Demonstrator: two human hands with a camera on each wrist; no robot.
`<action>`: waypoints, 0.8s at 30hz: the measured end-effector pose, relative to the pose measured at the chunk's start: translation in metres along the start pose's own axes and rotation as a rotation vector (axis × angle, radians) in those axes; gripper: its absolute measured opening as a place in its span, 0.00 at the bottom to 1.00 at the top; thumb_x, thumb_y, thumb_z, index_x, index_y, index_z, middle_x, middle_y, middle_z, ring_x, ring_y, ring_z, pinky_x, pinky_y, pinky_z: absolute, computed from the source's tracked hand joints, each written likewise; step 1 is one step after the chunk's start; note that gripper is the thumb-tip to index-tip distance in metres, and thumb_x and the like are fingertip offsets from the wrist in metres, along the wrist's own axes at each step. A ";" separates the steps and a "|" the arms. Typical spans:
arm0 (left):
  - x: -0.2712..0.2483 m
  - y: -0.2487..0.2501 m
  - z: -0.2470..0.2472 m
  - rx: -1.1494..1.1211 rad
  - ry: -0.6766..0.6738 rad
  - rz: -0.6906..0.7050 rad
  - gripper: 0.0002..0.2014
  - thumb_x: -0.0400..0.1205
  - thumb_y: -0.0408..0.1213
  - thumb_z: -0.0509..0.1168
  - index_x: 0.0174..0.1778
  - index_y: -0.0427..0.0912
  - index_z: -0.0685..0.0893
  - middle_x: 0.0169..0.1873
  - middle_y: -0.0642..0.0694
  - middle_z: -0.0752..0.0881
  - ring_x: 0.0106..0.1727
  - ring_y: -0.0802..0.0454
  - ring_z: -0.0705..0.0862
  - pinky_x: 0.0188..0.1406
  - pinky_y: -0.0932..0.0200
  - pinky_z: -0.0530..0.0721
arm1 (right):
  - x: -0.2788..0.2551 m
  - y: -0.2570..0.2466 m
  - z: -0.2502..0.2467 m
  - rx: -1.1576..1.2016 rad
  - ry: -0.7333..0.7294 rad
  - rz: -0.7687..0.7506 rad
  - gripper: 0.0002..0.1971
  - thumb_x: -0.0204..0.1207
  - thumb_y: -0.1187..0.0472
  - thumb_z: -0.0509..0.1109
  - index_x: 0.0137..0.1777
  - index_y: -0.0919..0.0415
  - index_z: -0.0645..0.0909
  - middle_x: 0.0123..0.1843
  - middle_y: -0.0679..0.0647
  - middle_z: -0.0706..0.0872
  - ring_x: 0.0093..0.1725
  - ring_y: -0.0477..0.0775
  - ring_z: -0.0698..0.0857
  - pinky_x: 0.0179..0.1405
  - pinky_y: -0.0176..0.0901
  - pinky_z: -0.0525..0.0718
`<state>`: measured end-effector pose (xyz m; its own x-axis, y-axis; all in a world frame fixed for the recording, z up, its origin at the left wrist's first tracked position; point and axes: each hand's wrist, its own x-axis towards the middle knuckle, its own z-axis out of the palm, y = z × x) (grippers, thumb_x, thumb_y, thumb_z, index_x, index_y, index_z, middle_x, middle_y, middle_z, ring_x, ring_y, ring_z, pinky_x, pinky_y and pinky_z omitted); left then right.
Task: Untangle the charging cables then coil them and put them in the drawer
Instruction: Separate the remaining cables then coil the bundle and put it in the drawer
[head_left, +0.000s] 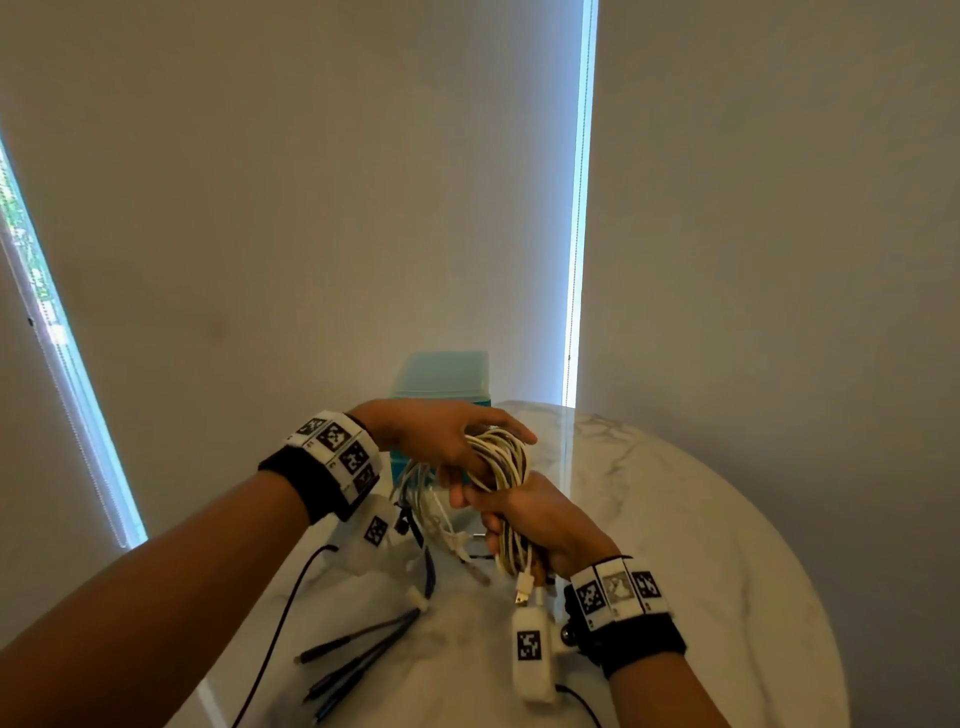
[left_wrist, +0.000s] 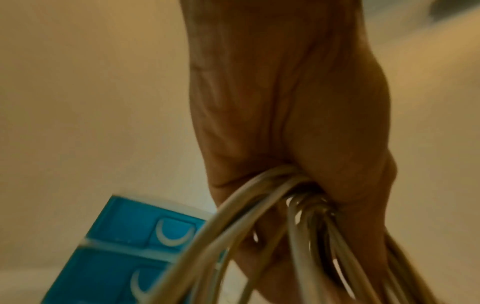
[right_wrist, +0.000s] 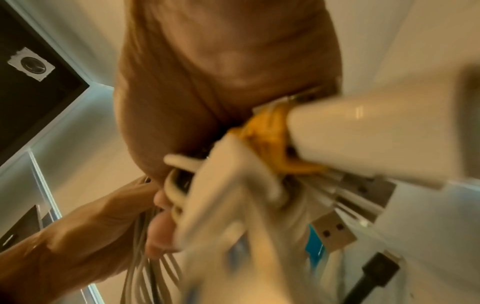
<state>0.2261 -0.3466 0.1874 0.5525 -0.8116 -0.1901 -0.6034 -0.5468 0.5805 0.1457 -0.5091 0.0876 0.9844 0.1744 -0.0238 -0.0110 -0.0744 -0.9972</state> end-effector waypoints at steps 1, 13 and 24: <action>-0.003 -0.001 -0.002 -0.067 -0.046 -0.009 0.36 0.87 0.29 0.74 0.89 0.55 0.70 0.62 0.55 0.90 0.50 0.63 0.94 0.47 0.63 0.91 | 0.001 0.002 -0.001 -0.030 0.026 0.009 0.08 0.86 0.57 0.76 0.52 0.62 0.92 0.28 0.50 0.84 0.27 0.50 0.82 0.33 0.44 0.87; -0.012 -0.037 0.013 -0.545 0.352 0.185 0.17 0.86 0.36 0.75 0.72 0.47 0.88 0.56 0.41 0.85 0.49 0.48 0.88 0.54 0.53 0.88 | 0.004 0.005 0.015 0.027 0.011 0.075 0.36 0.71 0.21 0.74 0.47 0.59 0.85 0.28 0.52 0.79 0.24 0.50 0.80 0.27 0.42 0.84; 0.035 -0.031 0.069 -0.800 0.694 0.043 0.21 0.93 0.55 0.63 0.65 0.39 0.87 0.33 0.47 0.83 0.32 0.55 0.82 0.32 0.61 0.83 | 0.012 0.010 -0.007 0.355 0.309 0.069 0.34 0.78 0.22 0.66 0.42 0.57 0.82 0.26 0.50 0.75 0.23 0.50 0.73 0.22 0.40 0.75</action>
<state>0.2241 -0.3723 0.1080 0.8994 -0.3933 0.1908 -0.2161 -0.0204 0.9762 0.1587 -0.5142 0.0780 0.9848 -0.1233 -0.1224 -0.0847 0.2744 -0.9579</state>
